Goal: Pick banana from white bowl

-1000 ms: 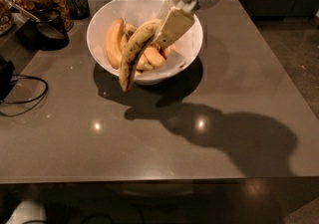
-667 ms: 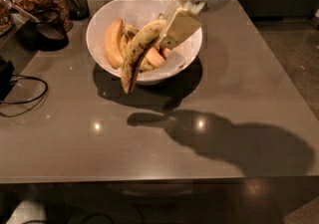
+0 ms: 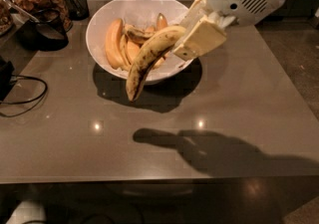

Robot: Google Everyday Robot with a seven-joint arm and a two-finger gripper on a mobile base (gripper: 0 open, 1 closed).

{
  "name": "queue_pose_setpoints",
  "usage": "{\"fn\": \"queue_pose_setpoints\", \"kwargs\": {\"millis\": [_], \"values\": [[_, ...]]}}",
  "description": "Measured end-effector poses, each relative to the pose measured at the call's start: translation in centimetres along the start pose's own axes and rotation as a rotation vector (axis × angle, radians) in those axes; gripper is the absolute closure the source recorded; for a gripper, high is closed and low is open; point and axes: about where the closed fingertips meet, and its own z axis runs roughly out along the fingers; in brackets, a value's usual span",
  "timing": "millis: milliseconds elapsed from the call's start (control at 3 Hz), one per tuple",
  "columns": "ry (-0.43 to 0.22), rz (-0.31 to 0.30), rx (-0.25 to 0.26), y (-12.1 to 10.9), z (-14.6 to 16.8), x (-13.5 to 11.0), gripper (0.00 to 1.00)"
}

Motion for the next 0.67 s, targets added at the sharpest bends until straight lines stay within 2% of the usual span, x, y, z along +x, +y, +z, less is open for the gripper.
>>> {"fn": "queue_pose_setpoints", "kwargs": {"millis": [333,667], "values": [[-0.015,0.045,0.003,0.86,-0.34,1.36,1.00],[-0.015,0.045,0.003,0.86,-0.34,1.36,1.00]]}}
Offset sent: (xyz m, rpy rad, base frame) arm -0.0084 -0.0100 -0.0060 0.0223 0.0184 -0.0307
